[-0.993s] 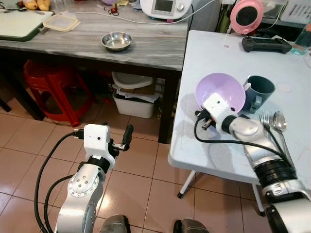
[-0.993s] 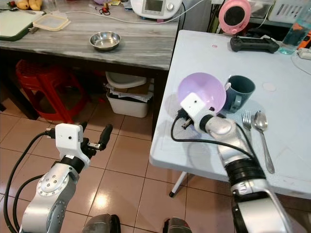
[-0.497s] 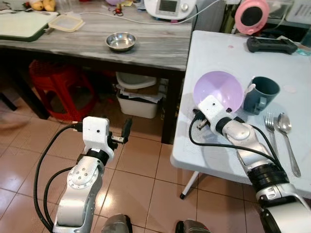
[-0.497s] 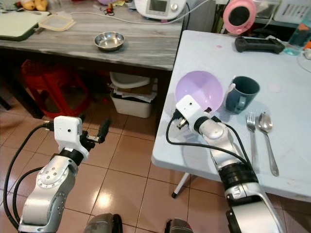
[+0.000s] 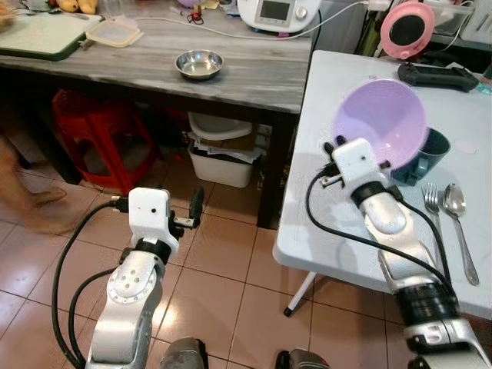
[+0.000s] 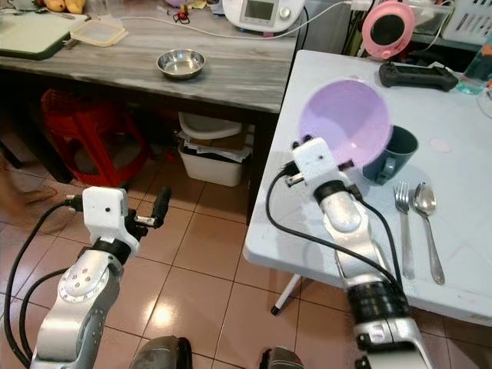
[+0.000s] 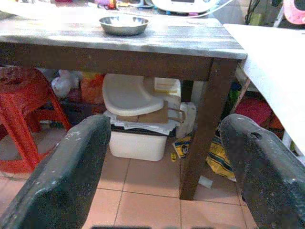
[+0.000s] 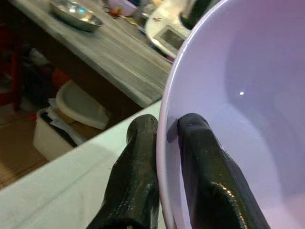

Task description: Setting the table

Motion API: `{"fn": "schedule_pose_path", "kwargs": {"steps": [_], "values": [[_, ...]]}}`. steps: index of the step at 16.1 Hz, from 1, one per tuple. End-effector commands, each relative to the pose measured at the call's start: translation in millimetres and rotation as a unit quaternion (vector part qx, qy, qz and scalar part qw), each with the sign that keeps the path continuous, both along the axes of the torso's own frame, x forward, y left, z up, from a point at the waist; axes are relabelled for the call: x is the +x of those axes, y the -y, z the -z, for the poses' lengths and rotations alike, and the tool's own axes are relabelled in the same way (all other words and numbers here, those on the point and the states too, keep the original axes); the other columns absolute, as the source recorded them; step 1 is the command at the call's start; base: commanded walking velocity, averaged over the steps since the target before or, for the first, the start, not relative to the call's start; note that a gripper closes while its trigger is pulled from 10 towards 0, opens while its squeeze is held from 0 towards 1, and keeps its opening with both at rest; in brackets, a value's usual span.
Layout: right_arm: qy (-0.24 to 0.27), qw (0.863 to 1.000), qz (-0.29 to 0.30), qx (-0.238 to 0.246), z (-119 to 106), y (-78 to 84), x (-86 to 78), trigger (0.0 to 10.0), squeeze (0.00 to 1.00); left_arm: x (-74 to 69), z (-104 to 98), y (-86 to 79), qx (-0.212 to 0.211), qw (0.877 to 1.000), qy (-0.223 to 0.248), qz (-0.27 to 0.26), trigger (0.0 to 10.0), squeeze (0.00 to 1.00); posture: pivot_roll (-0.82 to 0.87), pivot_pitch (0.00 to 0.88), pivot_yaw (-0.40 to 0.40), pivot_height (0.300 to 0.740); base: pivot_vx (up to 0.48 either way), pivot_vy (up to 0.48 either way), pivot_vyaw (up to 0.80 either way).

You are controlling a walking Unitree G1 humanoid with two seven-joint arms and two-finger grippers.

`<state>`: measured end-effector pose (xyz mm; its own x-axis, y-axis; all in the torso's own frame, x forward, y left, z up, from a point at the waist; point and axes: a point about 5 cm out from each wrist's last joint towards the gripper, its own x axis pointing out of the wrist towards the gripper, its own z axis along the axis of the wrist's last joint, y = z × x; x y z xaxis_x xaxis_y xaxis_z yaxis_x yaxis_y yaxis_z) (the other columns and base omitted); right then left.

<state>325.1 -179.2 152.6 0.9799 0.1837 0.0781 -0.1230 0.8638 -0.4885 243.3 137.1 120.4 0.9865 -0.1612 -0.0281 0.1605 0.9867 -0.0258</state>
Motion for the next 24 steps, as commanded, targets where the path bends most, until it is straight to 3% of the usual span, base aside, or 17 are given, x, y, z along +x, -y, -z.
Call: {"fn": "schedule_pose_path", "kwargs": {"steps": [1,7,13,14,15,20,24], "values": [[0.021,0.999,0.025,0.010,-9,7.2,-1.5,0.0,0.00,-2.8,-4,1.1,-0.001,1.000,0.008,-0.002,10.0,0.00,0.13,0.083,-0.019,0.740,0.000,0.000,0.00],[0.052,0.996,0.065,0.038,-12,12.2,-23.5,0.0,0.00,-20.5,1,3.4,-0.008,1.000,-0.009,0.000,10.0,0.00,0.13,0.146,-0.017,0.740,0.000,0.000,0.00],[0.060,0.993,0.068,0.069,-16,4.4,-34.7,0.0,0.00,-18.2,-4,11.3,-0.017,1.000,-0.005,0.007,10.0,0.00,0.08,0.140,-0.036,0.740,0.000,0.111,0.00],[0.061,0.994,0.066,0.070,-16,3.2,-35.2,0.7,0.00,-18.5,-4,11.3,-0.017,1.000,-0.004,0.006,10.0,0.00,0.07,0.137,-0.038,0.740,0.000,0.439,0.00],[0.068,0.993,0.070,0.064,-19,-0.1,-36.2,10.0,0.00,-17.7,-1,9.8,-0.013,1.000,-0.004,0.002,10.0,0.00,0.05,0.126,-0.037,0.740,0.000,0.476,0.00],[0.076,0.989,0.076,0.101,-23,-7.5,-33.8,10.0,0.00,1.3,-19,13.6,0.000,0.999,0.040,0.015,10.0,0.00,0.04,0.107,-0.028,0.740,0.000,0.466,0.00],[0.087,0.988,0.072,0.109,-34,-12.7,-29.4,10.0,0.00,5.4,-23,12.3,0.006,0.999,0.052,0.013,10.0,0.00,0.03,0.116,-0.025,0.740,0.000,0.438,-0.45]]}}
